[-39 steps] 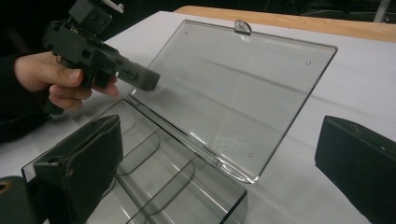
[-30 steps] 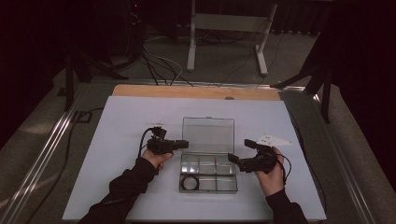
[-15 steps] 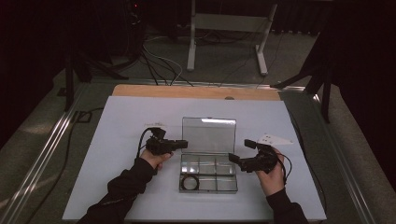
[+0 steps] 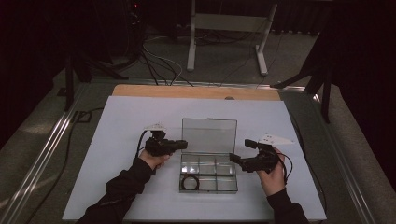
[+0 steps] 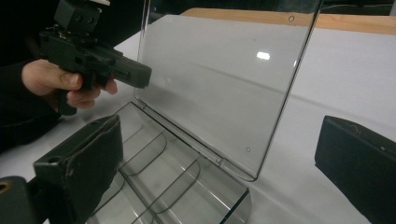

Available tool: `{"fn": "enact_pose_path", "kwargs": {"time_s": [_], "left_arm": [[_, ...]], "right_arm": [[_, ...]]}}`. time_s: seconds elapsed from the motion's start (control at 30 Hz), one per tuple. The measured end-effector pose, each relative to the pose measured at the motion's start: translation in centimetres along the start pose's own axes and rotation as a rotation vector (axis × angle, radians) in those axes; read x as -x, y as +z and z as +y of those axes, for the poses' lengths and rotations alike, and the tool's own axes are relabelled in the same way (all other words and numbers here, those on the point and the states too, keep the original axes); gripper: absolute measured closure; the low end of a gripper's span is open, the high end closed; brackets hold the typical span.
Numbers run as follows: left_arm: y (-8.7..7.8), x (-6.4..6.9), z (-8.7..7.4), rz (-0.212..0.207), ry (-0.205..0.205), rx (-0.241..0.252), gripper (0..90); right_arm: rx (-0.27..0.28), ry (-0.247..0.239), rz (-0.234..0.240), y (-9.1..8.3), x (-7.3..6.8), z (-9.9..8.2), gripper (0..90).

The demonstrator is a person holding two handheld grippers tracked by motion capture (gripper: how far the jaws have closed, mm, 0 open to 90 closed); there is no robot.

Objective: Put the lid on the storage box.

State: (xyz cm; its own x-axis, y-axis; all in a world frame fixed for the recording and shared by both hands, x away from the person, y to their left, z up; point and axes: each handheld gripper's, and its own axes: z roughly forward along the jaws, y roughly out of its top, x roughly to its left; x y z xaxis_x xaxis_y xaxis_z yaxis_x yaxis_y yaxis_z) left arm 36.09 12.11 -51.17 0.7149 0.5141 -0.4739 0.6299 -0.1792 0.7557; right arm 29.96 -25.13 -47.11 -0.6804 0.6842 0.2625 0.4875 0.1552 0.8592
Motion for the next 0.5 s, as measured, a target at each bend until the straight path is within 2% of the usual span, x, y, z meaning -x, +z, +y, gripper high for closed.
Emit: {"fn": "enact_pose_path", "kwargs": {"time_s": [0.07, 0.2, 0.23, 0.27, 0.37, 0.5], "left_arm": [[-0.04, -0.10, 0.02, -0.009, -0.002, -0.003, 81.7], [-0.21, 0.12, -0.08, -0.003, 0.054, 0.003, 82.1], [-0.21, 0.12, -0.08, -0.003, 0.054, 0.003, 82.2], [-0.27, 0.28, -0.13, 0.004, 0.076, 0.006, 82.2], [-0.34, 0.42, -0.19, 0.008, 0.111, 0.012, 82.2], [-0.48, 0.47, -0.40, 0.001, 0.177, 0.028, 82.7]], "right_arm": [[-0.002, -0.002, 0.003, 0.01, -0.03, -0.06, 0.9], [-0.001, 0.003, 0.013, -0.14, -0.14, -0.19, 0.9], [-0.001, 0.005, 0.015, -0.19, -0.16, -0.24, 0.9], [-0.001, 0.008, 0.019, -0.25, -0.19, -0.29, 0.9], [0.000, 0.010, 0.032, -0.40, -0.29, -0.39, 0.9], [0.006, -0.007, 0.039, -0.51, -0.49, -0.39, 0.8]]}}
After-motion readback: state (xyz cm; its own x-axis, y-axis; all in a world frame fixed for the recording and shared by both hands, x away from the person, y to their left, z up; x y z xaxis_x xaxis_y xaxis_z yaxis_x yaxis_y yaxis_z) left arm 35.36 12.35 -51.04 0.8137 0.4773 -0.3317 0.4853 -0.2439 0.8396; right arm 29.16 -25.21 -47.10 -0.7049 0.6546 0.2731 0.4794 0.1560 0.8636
